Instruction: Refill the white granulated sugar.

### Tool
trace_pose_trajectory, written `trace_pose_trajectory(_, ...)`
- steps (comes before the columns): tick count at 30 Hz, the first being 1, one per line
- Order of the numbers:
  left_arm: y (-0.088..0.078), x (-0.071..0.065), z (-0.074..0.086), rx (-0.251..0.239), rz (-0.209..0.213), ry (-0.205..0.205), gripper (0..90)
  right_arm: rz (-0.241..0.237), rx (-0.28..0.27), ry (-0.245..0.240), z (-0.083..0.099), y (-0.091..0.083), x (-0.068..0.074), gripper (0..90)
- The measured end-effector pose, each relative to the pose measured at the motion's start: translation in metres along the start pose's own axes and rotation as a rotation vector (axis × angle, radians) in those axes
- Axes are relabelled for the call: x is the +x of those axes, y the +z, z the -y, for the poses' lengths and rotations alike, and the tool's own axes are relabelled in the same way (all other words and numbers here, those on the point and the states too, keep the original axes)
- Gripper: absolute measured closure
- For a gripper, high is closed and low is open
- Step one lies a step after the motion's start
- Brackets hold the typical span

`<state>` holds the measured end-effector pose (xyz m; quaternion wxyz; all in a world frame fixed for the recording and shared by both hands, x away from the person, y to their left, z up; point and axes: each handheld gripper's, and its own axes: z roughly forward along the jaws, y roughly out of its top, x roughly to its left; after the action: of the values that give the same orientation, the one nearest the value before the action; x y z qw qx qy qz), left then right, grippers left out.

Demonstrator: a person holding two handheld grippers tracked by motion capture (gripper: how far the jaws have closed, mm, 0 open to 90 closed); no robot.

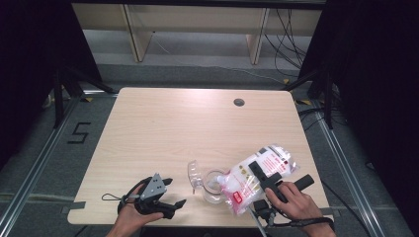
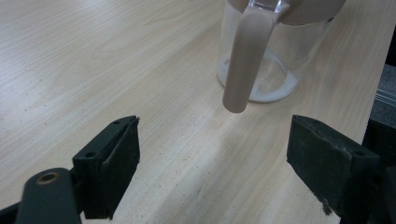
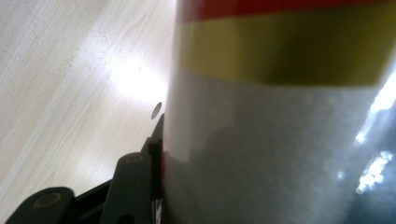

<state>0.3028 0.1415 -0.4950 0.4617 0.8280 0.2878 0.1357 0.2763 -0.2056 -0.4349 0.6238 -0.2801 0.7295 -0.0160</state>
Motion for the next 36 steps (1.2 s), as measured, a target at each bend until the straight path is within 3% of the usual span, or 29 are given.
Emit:
trace_pose_trajectory(8, -0.0006, 0.0001, -0.0003, 0.005, -0.005, -0.001, 17.1, 0.009, -0.002, -0.022, -0.0003, 0.0009, 0.0003, 55.2)
trace_pose_trajectory(9, -0.0007, 0.0002, -0.0004, 0.006, -0.004, -0.002, 17.1, -0.001, 0.008, 0.006, -0.0007, -0.0007, 0.0017, 55.2)
trace_pose_trajectory(25, -0.0006, 0.0004, -0.0002, 0.013, -0.007, 0.002, 17.1, -0.007, 0.005, -0.005, -0.0011, -0.0004, 0.0008, 55.5)
trace_pose_trajectory(27, -0.0008, 0.0010, -0.0002, 0.017, -0.009, 0.013, 17.1, -0.011, 0.001, -0.018, -0.0014, 0.0000, 0.0005, 55.5)
trace_pose_trajectory(28, 0.0001, -0.0007, 0.0000, -0.005, -0.001, -0.008, 17.1, -0.008, -0.009, -0.042, -0.0016, 0.0009, -0.0012, 55.5)
trace_pose_trajectory(36, 0.0002, 0.0003, 0.0002, -0.003, 0.005, 0.006, 17.1, -0.008, 0.003, -0.005, -0.0008, -0.0001, 0.0003, 55.6)
